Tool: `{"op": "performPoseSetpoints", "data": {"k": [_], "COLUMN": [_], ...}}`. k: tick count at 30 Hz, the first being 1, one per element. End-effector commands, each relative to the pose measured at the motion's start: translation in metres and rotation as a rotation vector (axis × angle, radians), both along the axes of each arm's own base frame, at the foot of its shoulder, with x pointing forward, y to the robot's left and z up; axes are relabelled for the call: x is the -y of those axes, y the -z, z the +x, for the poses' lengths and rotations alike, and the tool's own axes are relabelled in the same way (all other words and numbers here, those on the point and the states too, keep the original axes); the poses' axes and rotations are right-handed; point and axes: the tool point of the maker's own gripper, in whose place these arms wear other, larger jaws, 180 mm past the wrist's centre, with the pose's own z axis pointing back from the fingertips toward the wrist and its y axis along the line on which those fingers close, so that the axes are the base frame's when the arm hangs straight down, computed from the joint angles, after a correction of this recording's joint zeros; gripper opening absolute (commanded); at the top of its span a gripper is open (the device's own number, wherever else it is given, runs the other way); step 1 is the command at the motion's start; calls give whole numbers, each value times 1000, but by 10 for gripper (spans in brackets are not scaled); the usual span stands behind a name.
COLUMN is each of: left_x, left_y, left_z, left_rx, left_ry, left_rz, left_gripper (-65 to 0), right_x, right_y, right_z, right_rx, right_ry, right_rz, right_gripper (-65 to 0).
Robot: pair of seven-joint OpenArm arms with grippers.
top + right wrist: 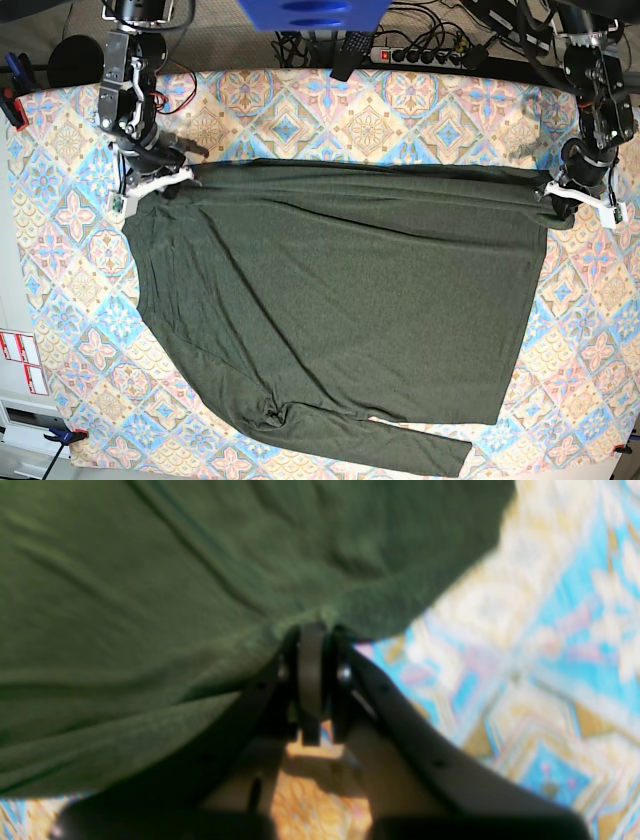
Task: Fold the T-shirt properly
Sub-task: 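Pull both held shoulder corners apart to stretch the shirt edge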
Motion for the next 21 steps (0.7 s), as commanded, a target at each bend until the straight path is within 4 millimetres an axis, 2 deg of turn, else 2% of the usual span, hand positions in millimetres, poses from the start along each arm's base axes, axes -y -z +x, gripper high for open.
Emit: {"op": "performPoseSetpoints", "data": {"k": [1,5,7,9,14,16,18,21], "left_x": [-10,-15,-11,-3,4,3,2,-2], "left_y": [-13,0,5,10,17,22,24,29], "left_z": [9,6,5,5,0,-10,-15,-27], "left_rx": [42,12,-3,-19,-44,-65,-76,-107], "left_ry": [-6,-29,-17,8,26,22,21,24], "left_rz": [27,12,6,2,-3,-4,-3,5], "left_gripper": [-650,-644,-606,-547,-307,-225,-171,-142], "right_x": [6,4,4,4,3,3,3,3], "right_y": [-14,-14,-14,-14,-13,-13,-13,-12], "right_z": [14,14,14,14,13,13,12,11], "right_rx": [61,60,60,60,58,57,55,54], "right_ry": [3,-1,-1,-1,-2,-2,-2,-2], "right_rz": [-19,-18,-18,-18,-16,-16,-16,-16], "right_gripper": [-649,-649,-649,-649,-649,-649,-649,-649]}}
